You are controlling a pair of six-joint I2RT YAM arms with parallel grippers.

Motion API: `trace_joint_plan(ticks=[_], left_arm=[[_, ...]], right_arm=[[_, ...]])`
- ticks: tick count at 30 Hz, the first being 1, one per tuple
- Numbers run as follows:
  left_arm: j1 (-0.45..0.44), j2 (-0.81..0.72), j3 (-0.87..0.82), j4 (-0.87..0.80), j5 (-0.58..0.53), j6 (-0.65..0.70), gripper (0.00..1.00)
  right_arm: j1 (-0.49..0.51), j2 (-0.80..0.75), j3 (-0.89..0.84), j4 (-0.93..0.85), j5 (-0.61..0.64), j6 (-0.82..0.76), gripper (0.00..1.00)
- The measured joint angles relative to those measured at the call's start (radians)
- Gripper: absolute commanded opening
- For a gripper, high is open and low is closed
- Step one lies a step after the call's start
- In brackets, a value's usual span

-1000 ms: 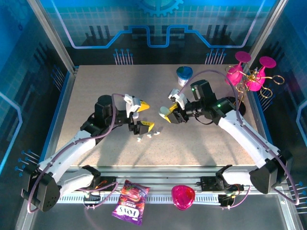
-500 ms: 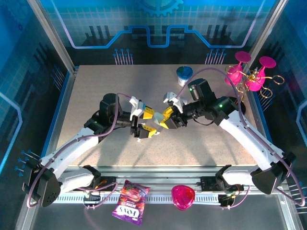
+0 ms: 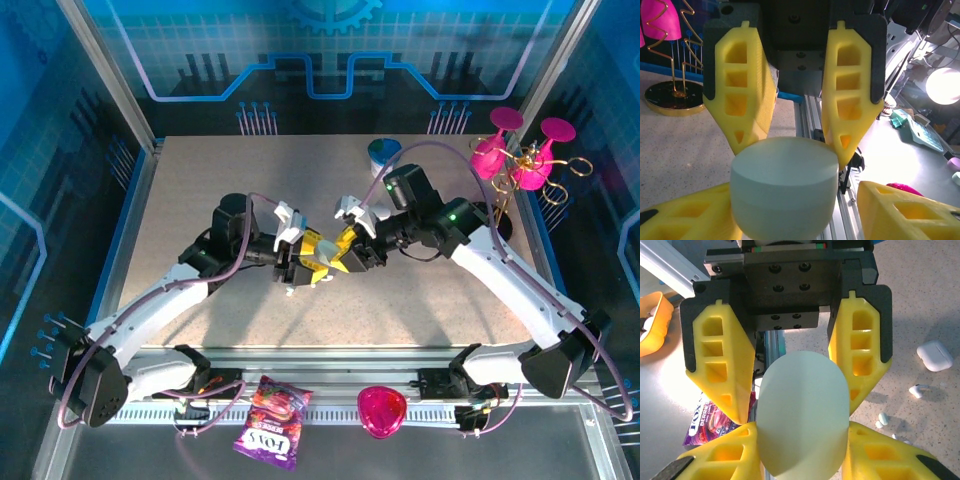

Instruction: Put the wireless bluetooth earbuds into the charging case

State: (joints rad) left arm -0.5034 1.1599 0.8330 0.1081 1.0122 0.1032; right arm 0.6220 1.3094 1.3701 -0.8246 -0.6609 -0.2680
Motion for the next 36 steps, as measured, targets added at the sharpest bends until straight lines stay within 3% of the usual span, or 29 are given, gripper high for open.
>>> trace_joint_plan(ticks=[5, 16, 27, 36], left_arm=[[-0.006, 0.008, 0.013, -0.024, 0.0, 0.001, 0.53], [-0.01, 0.01, 0.018, -0.049, 0.0, 0.004, 0.33], [-0.011, 0.01, 0.019, -0.064, -0.002, 0.035, 0.27], [-0.023, 0.01, 0.023, -0.1, 0.034, 0.06, 0.27]], right_arm=[[0.001, 0.001, 0.001, -0.014, -0.002, -0.007, 0.35], [0.006, 0.002, 0.012, -0.05, -0.002, -0.021, 0.36], [0.005, -0.019, 0.008, -0.031, 0.06, 0.015, 0.6], [-0.069, -0.074, -0.022, 0.079, 0.173, 0.085, 0.8]])
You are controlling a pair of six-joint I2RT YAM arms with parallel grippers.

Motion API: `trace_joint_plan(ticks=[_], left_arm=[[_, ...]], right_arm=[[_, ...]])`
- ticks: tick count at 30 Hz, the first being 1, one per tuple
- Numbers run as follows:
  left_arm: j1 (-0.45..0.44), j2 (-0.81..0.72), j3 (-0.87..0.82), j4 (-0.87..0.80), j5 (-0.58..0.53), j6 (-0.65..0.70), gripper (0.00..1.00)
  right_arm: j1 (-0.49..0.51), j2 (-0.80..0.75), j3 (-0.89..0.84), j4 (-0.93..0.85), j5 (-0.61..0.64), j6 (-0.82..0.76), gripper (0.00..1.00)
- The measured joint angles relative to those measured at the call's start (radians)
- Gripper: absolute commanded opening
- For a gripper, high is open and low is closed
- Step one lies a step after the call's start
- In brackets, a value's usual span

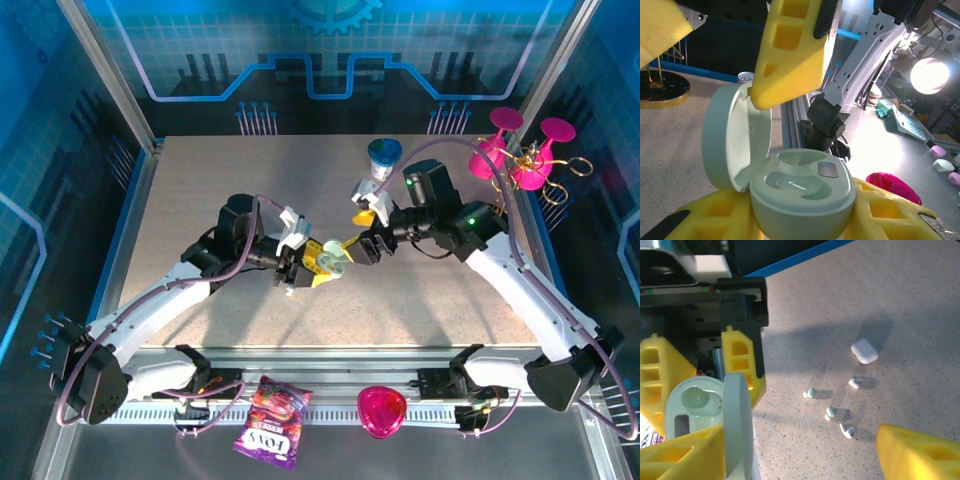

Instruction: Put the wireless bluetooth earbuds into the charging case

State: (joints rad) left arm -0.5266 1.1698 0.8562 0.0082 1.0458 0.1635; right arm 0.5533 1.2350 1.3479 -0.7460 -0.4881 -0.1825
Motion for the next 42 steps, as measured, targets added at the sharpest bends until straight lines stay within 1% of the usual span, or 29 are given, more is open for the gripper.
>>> trace_joint_plan(ticks=[5, 8, 11, 14, 18, 20, 22, 28, 31, 36, 39, 42], left_arm=[[0.0, 0.0, 0.0, -0.003, -0.002, 0.02, 0.29], [0.0, -0.006, -0.017, 0.041, -0.028, 0.024, 0.3], [0.001, -0.027, -0.065, 0.107, -0.071, 0.021, 0.3], [0.007, -0.044, -0.105, 0.177, -0.113, 0.01, 0.28], [0.017, -0.073, -0.136, 0.26, -0.159, -0.011, 0.28], [0.019, -0.093, -0.141, 0.283, -0.172, -0.017, 0.28], [0.019, -0.113, -0.141, 0.3, -0.183, -0.027, 0.27], [0.02, -0.166, -0.141, 0.323, -0.19, -0.034, 0.27], [0.02, -0.176, -0.141, 0.332, -0.189, -0.043, 0.27], [0.02, -0.177, -0.141, 0.338, -0.185, -0.061, 0.27], [0.02, -0.186, -0.141, 0.338, -0.185, -0.061, 0.27], [0.02, -0.199, -0.141, 0.338, -0.187, -0.06, 0.25]], right_arm=[[-0.004, -0.034, -0.046, 0.049, -0.006, 0.008, 0.94], [-0.01, -0.092, -0.106, 0.114, -0.041, 0.028, 0.96], [-0.032, -0.158, -0.177, 0.219, -0.082, 0.095, 0.96], [-0.092, -0.207, -0.264, 0.377, -0.1, 0.221, 0.91], [-0.22, -0.214, -0.391, 0.578, -0.065, 0.456, 0.85], [-0.274, -0.19, -0.443, 0.624, -0.028, 0.555, 0.85], [-0.284, -0.149, -0.455, 0.627, 0.002, 0.609, 0.84], [-0.257, 0.001, -0.454, 0.588, 0.056, 0.678, 0.76], [-0.202, 0.107, -0.436, 0.553, 0.064, 0.671, 0.71], [-0.089, 0.285, -0.36, 0.515, 0.069, 0.634, 0.64], [-0.024, 0.388, -0.289, 0.489, 0.078, 0.605, 0.63], [0.034, 0.483, -0.211, 0.46, 0.098, 0.571, 0.62]])
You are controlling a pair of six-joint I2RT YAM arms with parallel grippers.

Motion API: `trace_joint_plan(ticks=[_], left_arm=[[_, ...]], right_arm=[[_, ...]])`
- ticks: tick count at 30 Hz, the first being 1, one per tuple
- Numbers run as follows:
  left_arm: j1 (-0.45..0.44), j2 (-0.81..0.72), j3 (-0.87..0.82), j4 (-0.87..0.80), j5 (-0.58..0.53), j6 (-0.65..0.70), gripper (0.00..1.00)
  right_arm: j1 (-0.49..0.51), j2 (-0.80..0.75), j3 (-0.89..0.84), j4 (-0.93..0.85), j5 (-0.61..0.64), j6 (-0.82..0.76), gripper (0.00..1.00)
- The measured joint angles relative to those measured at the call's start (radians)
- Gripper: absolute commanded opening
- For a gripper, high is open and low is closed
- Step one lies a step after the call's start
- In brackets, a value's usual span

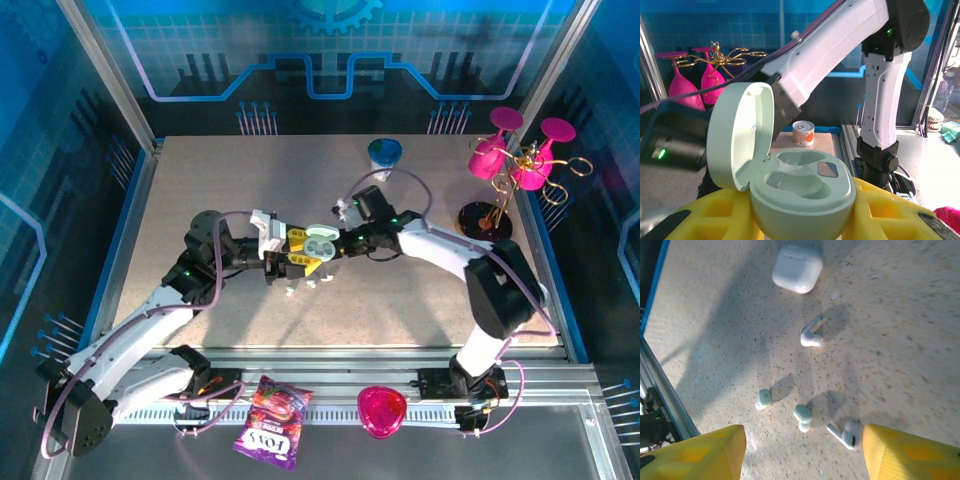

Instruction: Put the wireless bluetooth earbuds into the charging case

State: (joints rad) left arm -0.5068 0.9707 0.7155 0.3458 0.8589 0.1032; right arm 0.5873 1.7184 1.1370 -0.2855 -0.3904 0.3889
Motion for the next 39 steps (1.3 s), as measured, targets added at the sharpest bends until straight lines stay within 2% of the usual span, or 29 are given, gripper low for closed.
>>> trace_joint_plan(ticks=[7, 15, 25, 39], left_arm=[[0.0, -0.005, 0.0, -0.004, -0.037, 0.003, 0.24], [0.009, -0.005, -0.002, -0.004, -0.116, 0.003, 0.25], [0.132, 0.029, -0.107, 0.107, -0.168, -0.086, 0.25], [0.145, 0.021, -0.116, 0.138, -0.172, -0.105, 0.25]], right_arm=[[0.097, 0.167, 0.145, -0.072, 0.053, -0.066, 0.6], [0.117, 0.28, 0.193, -0.1, 0.049, -0.095, 0.58], [0.141, 0.311, 0.203, -0.119, 0.021, -0.129, 0.56], [0.173, 0.315, 0.202, -0.138, -0.011, -0.155, 0.51]])
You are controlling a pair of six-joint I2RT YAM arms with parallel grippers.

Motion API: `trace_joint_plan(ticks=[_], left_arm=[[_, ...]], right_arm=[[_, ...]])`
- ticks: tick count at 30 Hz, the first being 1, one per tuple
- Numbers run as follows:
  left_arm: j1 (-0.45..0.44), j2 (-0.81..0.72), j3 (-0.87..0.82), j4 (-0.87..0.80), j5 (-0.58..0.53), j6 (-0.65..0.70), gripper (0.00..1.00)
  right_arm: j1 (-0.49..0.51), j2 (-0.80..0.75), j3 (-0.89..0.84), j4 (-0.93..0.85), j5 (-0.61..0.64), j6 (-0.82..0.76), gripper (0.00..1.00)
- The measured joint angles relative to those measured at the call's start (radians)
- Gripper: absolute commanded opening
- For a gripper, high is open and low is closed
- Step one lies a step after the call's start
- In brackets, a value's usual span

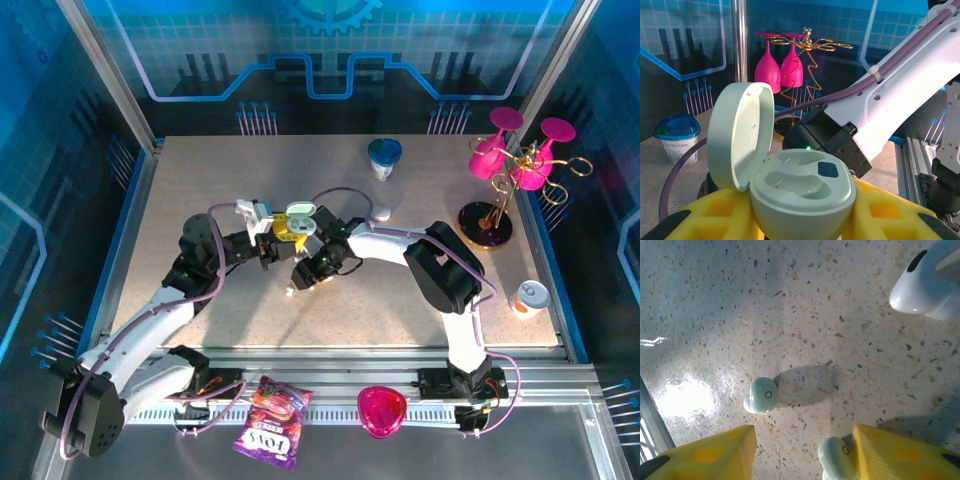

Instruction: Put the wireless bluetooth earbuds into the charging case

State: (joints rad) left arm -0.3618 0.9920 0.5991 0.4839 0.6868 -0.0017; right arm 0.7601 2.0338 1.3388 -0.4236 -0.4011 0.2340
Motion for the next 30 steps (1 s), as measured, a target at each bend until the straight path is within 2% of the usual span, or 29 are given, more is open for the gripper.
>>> trace_joint_plan(ticks=[14, 30], left_arm=[[0.0, -0.001, 0.0, 0.0, 0.0, 0.0, 0.25], [0.0, -0.001, -0.007, 0.001, 0.0, 0.0, 0.25]], right_arm=[[0.005, -0.014, -0.033, -0.003, -0.004, -0.007, 0.37], [0.005, -0.014, -0.048, -0.003, -0.026, -0.007, 0.29]])
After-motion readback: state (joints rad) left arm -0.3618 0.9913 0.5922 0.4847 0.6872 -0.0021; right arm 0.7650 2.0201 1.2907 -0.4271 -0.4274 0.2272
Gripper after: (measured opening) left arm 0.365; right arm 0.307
